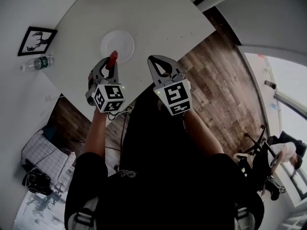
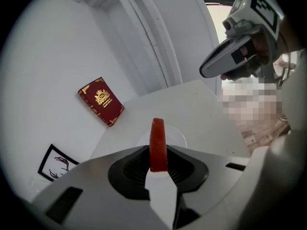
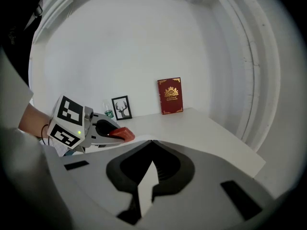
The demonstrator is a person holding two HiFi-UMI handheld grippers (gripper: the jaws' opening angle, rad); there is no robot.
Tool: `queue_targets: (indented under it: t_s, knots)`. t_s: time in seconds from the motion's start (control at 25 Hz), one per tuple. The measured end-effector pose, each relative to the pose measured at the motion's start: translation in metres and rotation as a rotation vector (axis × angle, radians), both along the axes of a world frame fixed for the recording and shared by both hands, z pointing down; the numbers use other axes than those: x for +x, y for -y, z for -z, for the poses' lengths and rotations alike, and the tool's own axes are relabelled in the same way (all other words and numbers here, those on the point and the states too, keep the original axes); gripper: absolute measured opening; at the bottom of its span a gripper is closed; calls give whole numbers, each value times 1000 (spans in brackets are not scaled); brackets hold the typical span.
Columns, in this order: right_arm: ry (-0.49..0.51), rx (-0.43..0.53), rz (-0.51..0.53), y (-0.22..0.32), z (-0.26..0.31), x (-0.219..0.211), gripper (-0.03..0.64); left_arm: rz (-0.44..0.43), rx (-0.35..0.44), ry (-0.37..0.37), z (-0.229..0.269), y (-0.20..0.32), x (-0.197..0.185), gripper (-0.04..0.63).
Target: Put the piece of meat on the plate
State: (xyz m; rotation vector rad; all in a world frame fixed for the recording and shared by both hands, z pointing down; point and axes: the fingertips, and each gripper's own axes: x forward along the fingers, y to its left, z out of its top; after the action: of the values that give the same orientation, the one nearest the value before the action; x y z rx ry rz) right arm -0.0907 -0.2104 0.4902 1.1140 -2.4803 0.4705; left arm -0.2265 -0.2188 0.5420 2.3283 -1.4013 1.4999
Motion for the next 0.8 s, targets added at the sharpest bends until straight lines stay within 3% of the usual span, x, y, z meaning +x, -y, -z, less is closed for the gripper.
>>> queue_targets:
  t_s: [0.8]
  knots:
    - [-12,-32,-88,18,-13,21,21,-134,-45,200,-50,40,0,87]
